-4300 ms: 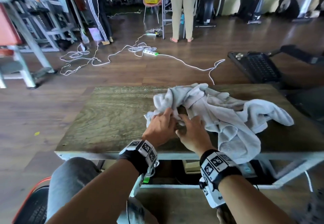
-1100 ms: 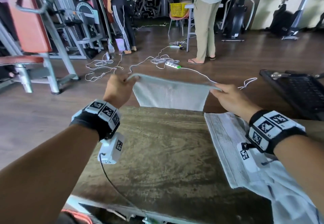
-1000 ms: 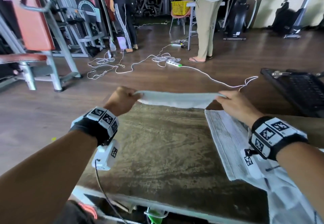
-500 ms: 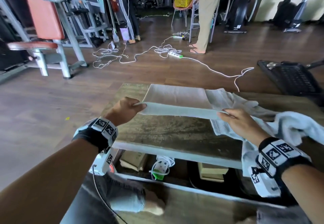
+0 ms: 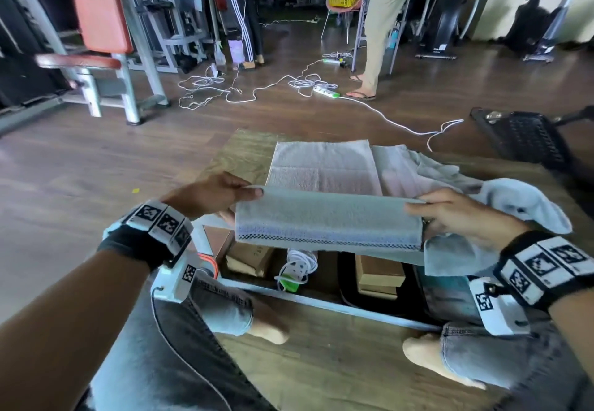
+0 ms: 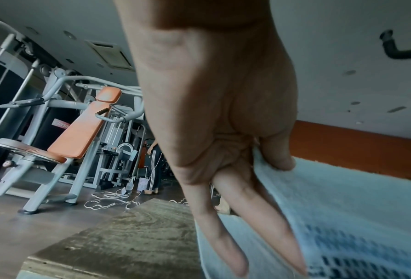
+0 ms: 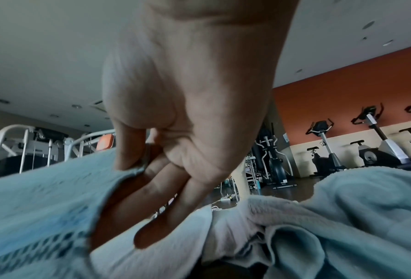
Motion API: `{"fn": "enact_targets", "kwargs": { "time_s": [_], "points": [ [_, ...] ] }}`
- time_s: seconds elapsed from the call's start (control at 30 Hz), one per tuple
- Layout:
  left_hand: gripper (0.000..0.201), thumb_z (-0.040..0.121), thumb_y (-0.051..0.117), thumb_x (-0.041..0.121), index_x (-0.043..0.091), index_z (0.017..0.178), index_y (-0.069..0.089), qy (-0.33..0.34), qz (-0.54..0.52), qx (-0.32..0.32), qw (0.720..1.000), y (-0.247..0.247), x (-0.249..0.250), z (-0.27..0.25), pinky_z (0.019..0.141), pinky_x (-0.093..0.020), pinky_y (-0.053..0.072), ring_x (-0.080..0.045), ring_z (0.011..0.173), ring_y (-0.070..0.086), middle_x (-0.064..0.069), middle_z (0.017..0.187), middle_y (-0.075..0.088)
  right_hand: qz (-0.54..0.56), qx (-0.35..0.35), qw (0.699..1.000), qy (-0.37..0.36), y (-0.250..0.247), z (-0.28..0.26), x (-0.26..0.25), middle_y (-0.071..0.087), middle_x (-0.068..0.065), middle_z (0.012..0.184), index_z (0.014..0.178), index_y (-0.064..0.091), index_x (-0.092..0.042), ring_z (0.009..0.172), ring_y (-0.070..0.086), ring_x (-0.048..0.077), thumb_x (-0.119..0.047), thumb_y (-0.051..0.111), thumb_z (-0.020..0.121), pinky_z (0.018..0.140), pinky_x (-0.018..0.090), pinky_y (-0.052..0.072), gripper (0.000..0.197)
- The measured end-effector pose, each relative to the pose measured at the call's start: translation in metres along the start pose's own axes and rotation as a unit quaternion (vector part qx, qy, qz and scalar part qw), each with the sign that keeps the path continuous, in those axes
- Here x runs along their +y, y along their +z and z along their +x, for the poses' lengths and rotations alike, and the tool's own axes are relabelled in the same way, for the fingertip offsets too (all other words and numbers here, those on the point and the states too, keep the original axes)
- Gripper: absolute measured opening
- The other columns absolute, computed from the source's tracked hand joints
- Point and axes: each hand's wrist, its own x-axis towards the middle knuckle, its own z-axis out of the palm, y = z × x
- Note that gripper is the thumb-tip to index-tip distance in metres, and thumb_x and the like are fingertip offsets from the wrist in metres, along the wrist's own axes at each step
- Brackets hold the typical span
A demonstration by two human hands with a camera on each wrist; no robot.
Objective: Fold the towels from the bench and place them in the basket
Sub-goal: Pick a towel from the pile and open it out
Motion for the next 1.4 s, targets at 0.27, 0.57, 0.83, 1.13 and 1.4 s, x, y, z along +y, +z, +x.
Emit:
{"fn": "enact_targets", "kwargs": {
  "time_s": [0.27, 0.57, 0.83, 1.13, 1.4],
  "points": [
    [0.023, 0.094, 0.063, 0.032, 0.013, 0.098, 0.076, 0.017, -0.035, 0.042, 0.998, -0.009, 0.003, 0.017, 0.061, -0.031, 0.061, -0.026, 0.078, 0.075, -0.007, 0.087, 0.077, -0.001, 0.023, 1.0, 0.002, -0.016, 0.023, -0.012, 0.072, 0.016, 0.082, 0.096, 0.071, -0.003, 0.065, 0.064, 0.026, -0.026, 0.068, 0.09, 0.058, 0.033, 0.046, 0.024],
    [0.043, 0.096, 0.058, 0.038, 0.013, 0.062, 0.049, 0.032, 0.077, 0.205, 0.975, -0.023, 0.002, 0.142, 0.05, -0.025, 0.032, -0.013, 0.051, 0.041, 0.003, 0.054, 0.046, -0.092, 0.207, 0.968, -0.108, -0.033, 0.155, -0.011, 0.068, -0.003, 0.096, 0.118, 0.065, -0.006, 0.098, 0.063, 0.015, -0.02, 0.061, 0.099, 0.089, 0.034, 0.048, 0.024],
    [0.025, 0.088, 0.066, 0.036, 0.016, 0.073, 0.067, 0.038, 0.117, 0.291, 0.949, -0.041, -0.019, 0.283, 0.055, -0.023, 0.037, -0.017, 0.061, 0.053, 0.003, 0.06, 0.058, -0.207, 0.318, 0.925, -0.027, -0.048, 0.296, 0.009, 0.052, 0.0, 0.057, 0.063, 0.051, -0.015, 0.07, 0.057, 0.03, -0.024, 0.061, 0.09, 0.066, 0.037, 0.046, 0.03],
    [0.017, 0.091, 0.069, 0.032, 0.015, 0.09, 0.072, 0.047, 0.217, 0.245, 0.944, -0.021, -0.055, 0.343, 0.043, -0.017, 0.039, -0.012, 0.051, 0.054, -0.005, 0.084, 0.069, -0.345, 0.234, 0.908, -0.043, -0.032, 0.371, 0.046, 0.059, 0.01, 0.096, 0.098, 0.072, -0.009, 0.091, 0.057, 0.028, -0.009, 0.065, 0.089, 0.081, 0.028, 0.044, 0.012],
    [0.013, 0.085, 0.076, 0.02, 0.007, 0.084, 0.071, 0.037, 0.146, 0.225, 0.963, -0.033, -0.029, 0.313, 0.036, -0.006, 0.035, -0.003, 0.05, 0.051, 0.0, 0.077, 0.066, -0.301, 0.276, 0.908, -0.092, -0.031, 0.335, 0.021, 0.07, 0.006, 0.085, 0.091, 0.065, -0.015, 0.079, 0.061, 0.025, -0.013, 0.071, 0.09, 0.067, 0.029, 0.04, 0.007]
  ]
}}
